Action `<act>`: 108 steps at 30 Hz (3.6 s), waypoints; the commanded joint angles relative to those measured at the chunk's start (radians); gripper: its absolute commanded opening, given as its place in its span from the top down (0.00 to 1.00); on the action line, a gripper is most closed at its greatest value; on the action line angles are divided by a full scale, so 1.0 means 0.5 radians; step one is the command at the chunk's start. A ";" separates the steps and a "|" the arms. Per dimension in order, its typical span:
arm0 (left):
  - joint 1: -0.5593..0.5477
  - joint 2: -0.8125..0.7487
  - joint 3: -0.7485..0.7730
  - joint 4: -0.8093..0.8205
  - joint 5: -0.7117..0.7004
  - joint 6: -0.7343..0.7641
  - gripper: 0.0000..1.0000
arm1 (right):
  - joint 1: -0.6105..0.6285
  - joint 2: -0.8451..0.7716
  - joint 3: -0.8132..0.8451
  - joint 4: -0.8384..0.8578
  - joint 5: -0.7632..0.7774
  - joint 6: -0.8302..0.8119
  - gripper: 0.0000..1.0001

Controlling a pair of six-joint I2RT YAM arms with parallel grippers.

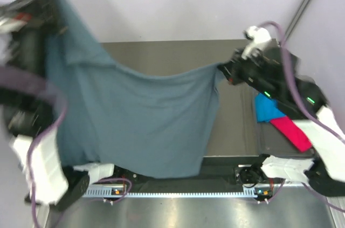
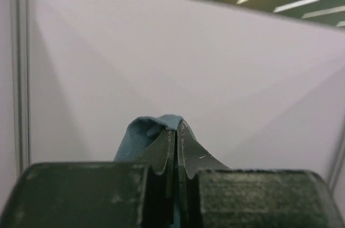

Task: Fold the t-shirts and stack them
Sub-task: Flatten the tshirt out

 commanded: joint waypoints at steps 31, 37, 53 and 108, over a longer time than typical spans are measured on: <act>0.491 3.033 0.433 1.534 0.531 -0.974 1.00 | -1.326 2.436 0.840 0.204 0.277 -0.325 1.00; 0.484 3.172 0.596 1.412 0.475 -0.949 1.00 | -1.327 2.678 1.085 0.232 0.212 -0.427 1.00; 0.451 2.050 -0.482 0.516 0.074 -0.501 0.23 | -1.397 2.627 1.395 0.051 0.326 -0.448 0.52; 1.255 -0.058 -2.932 -1.146 -0.067 -1.544 1.00 | -0.827 0.709 -1.743 0.456 -0.969 0.322 0.40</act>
